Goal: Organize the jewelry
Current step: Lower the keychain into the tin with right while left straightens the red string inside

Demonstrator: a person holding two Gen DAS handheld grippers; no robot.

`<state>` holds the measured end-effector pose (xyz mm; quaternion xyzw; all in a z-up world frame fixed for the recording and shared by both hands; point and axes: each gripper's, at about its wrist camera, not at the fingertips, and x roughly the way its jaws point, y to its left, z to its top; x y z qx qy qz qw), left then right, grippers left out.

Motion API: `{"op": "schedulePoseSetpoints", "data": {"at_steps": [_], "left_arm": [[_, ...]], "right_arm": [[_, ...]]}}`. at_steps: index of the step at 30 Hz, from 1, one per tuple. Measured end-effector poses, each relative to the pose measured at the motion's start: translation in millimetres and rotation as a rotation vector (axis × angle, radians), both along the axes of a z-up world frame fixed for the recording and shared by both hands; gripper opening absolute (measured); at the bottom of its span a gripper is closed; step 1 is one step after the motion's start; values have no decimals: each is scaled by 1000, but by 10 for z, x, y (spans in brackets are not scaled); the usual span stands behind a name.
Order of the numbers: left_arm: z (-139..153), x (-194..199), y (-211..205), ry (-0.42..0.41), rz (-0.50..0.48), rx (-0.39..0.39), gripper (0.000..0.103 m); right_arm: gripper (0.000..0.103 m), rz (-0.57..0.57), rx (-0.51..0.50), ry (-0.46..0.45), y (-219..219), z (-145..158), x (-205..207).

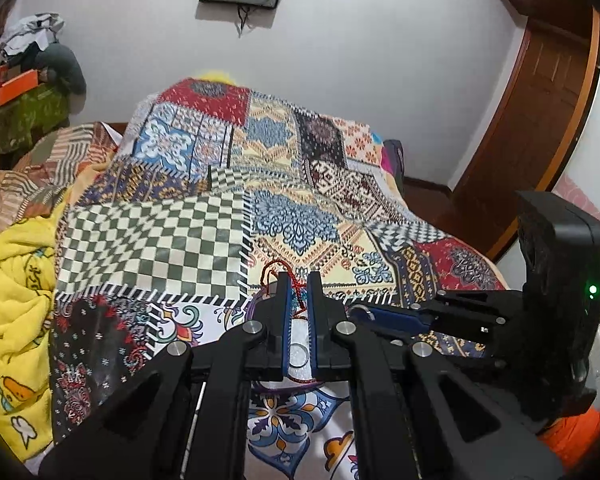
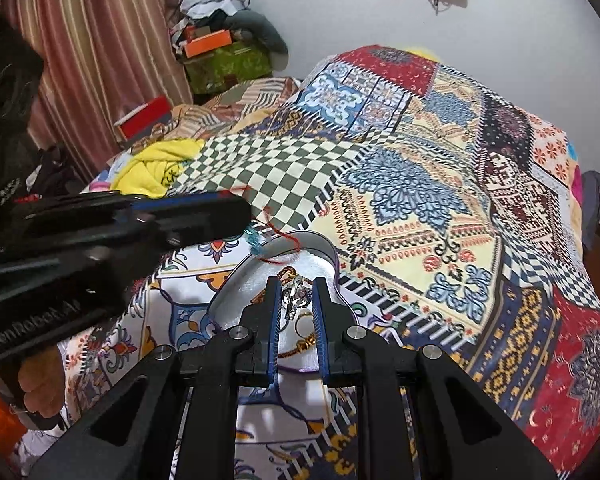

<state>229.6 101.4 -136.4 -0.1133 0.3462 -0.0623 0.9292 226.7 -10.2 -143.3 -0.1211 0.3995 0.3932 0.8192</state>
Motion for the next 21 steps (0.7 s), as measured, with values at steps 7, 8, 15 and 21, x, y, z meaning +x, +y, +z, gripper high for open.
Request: {"op": "schedulePoseSetpoints", "data": {"at_steps": [7,8,15,21], "left_arm": [[-288,280,103,101,-27,-54,5],[-308,301,109,107,-29,-56,5],[-423,394,94,141,-55,-46,5],[-441,422,55,155,-67,-28,5]], "right_arm": [[14,34,-49,6,103,-120,49],[14,35,-50,11,107,-132,60],[14,41,-63,36,126,-217,141],[14,59,-68,53,134,-255,143]]}}
